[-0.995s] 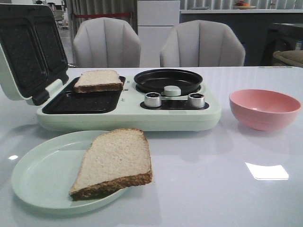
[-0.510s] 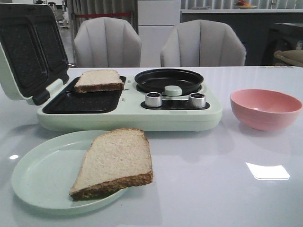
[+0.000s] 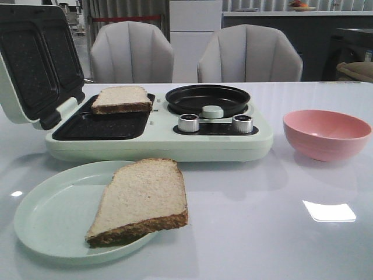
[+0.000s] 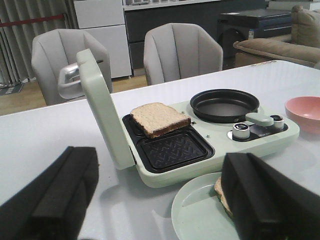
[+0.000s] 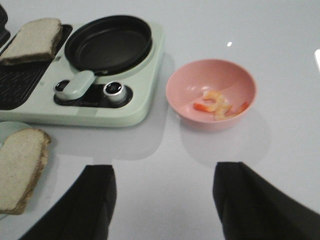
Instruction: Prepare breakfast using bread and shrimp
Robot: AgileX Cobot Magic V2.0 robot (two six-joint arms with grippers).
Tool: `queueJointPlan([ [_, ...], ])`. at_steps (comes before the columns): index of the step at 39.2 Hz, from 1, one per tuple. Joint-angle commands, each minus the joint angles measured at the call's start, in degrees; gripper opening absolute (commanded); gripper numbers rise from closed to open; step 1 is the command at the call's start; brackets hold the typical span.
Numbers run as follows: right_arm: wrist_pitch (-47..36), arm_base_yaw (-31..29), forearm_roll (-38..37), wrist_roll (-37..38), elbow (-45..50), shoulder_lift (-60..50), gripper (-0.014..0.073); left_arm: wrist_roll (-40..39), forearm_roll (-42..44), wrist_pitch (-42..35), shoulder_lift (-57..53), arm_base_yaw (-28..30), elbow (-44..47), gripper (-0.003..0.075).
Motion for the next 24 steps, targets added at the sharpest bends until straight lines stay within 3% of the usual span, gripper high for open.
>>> queueJointPlan([
  [1,-2.3,2.3,3.2,-0.3,-4.5,5.9,0.0480,-0.7,-0.3,-4.6,0.7,0.0,-1.5,0.0566],
  [17,-2.3,12.5,15.0,-0.4,-13.5,34.3,0.0458,-0.7,-0.3,-4.6,0.7,0.0,-1.5,0.0566],
  [24,-2.9,14.0,25.5,-8.1,-17.2,42.4,0.0458,-0.7,-0.3,-4.6,0.7,0.0,-1.5,0.0566],
])
